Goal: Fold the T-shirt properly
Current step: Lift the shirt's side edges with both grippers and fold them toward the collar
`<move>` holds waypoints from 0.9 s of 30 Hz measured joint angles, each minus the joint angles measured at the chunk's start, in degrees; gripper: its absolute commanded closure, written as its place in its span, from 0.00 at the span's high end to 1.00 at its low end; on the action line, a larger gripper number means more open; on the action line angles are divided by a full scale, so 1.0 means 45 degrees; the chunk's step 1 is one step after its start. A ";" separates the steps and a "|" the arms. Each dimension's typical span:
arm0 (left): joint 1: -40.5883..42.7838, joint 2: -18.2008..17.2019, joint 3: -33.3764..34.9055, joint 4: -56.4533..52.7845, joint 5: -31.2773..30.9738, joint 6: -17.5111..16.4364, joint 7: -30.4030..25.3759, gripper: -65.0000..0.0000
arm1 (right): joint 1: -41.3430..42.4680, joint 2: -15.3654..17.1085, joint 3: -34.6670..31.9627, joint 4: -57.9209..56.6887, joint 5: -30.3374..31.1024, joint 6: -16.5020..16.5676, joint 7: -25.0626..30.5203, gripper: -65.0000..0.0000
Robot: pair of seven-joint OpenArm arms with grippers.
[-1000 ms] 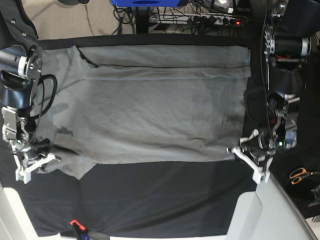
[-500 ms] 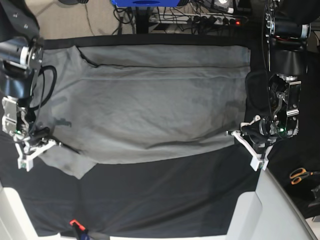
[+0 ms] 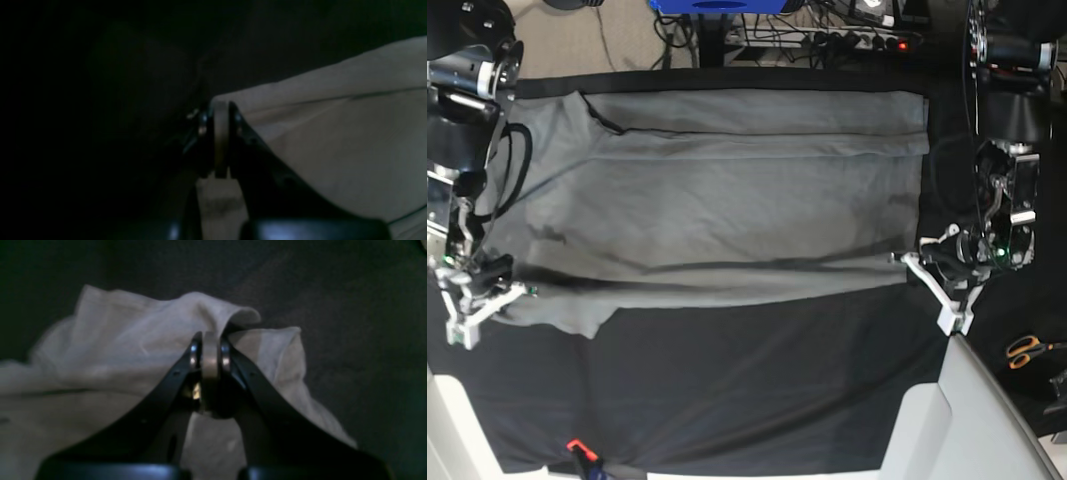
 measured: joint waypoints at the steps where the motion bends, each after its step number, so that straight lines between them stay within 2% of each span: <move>1: 0.0126 -0.0024 0.0005 0.0180 0.0005 0.0000 0.0024 0.00 | -0.0078 0.0019 0.0068 0.0078 0.0034 -0.0005 -0.0044 0.00; 5: 0.0306 -0.0019 0.0005 0.0529 0.0029 0.0000 0.0029 0.00 | -0.0330 0.0034 0.0131 0.0418 0.0175 -0.0039 -0.0811 0.00; 10: 0.0884 -0.0078 0.0000 0.1059 0.0087 0.0044 0.0010 0.00 | -0.1107 -0.0044 0.0131 0.1569 0.0185 -0.0029 -0.0874 0.00; 13: 0.1117 -0.0053 0.0005 0.1627 0.0078 0.0039 0.0491 0.00 | -0.1467 -0.0219 0.0131 0.1972 0.0175 -0.0039 -0.0899 0.00; 15: 0.1253 -0.0068 0.0000 0.2195 0.0083 0.0044 0.0733 0.00 | -0.1666 -0.0287 0.0165 0.2225 0.0223 0.0005 -0.1404 0.00; 20: 0.2021 -0.0063 0.0005 0.3230 0.0078 0.0034 0.0787 0.00 | -0.2079 -0.0461 0.1205 0.3118 0.0180 -0.0039 -0.2064 0.00; 27: 0.2793 -0.0073 0.0000 0.3453 0.0083 0.0039 0.0835 0.00 | -0.3118 -0.0588 0.1180 0.4299 0.0219 -0.0019 -0.2686 0.00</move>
